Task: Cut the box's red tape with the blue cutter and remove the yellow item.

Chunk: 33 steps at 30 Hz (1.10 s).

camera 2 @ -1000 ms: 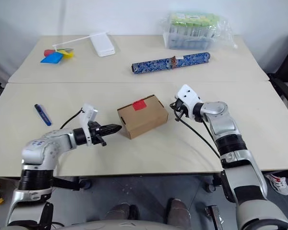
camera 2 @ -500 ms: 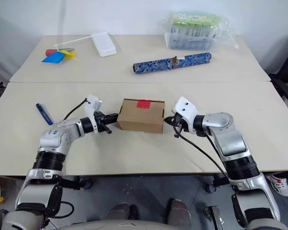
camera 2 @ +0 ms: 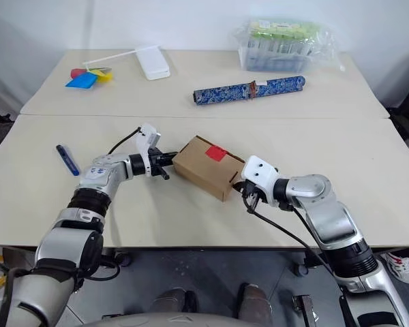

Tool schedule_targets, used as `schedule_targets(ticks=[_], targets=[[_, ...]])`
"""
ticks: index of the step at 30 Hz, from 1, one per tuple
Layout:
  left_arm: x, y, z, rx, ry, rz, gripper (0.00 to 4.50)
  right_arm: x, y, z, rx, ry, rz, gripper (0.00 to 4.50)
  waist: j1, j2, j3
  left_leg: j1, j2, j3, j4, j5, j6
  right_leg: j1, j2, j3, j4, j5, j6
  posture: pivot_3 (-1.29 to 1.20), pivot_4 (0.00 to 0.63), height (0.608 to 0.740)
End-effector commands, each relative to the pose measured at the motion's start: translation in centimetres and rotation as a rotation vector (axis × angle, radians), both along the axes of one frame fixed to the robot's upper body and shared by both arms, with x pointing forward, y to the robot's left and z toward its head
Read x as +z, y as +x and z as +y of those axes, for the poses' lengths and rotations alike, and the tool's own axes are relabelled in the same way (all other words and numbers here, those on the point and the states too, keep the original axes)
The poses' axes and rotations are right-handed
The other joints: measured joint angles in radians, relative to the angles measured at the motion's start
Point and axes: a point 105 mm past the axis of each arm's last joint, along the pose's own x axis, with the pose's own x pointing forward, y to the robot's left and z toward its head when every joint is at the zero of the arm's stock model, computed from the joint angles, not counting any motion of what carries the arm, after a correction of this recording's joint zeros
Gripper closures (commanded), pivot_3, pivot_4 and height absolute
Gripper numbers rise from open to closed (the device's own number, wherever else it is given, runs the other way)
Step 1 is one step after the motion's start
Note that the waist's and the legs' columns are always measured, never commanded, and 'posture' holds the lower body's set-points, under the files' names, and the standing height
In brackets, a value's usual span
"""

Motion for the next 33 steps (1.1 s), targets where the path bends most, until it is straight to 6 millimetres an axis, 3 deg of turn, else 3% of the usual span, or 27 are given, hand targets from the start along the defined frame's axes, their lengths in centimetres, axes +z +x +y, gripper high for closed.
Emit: schedule_targets(ticks=[1, 9, 22, 33], targets=[[0.0, -1.0, -3.6, -0.161, -0.007, -0.006, 4.48, 0.7, -0.8, 1.0, 0.045, 0.004, -0.034, 4.5, 0.0, -0.001, 0.0, 0.0, 0.0, 0.0, 0.0, 0.0, 0.0, 0.0, 0.0, 0.0, 0.0, 0.0, 0.0, 0.0, 0.15, 0.74], [-0.4, -0.9, -4.1, -0.178, 0.01, -0.014, 4.48, 0.7, -1.1, 0.5, 0.034, -0.007, -0.04, 4.5, -0.001, -0.001, 0.0, 0.0, 0.0, 0.0, 0.0, 0.0, 0.0, 0.0, 0.0, 0.0, 0.0, 0.0, 0.0, 0.0, 0.15, 0.74], [0.2, -0.3, -1.3, -0.097, 0.003, -0.044, 4.48, 1.3, -1.1, -1.8, -0.043, -0.006, -0.062, 4.5, -0.003, -0.001, 0.0, 0.0, 0.0, 0.0, 0.0, 0.0, 0.0, 0.0, 0.0, 0.0, 0.0, 0.0, 0.0, 0.0, 0.15, 0.74], [0.9, 0.1, 0.0, -0.057, 0.004, -0.066, 4.48, 1.3, -0.3, -2.1, -0.052, -0.02, -0.077, 4.5, -0.003, -0.001, 0.0, 0.0, 0.0, 0.0, 0.0, 0.0, 0.0, 0.0, 0.0, 0.0, 0.0, 0.0, 0.0, 0.0, 0.15, 0.74]])
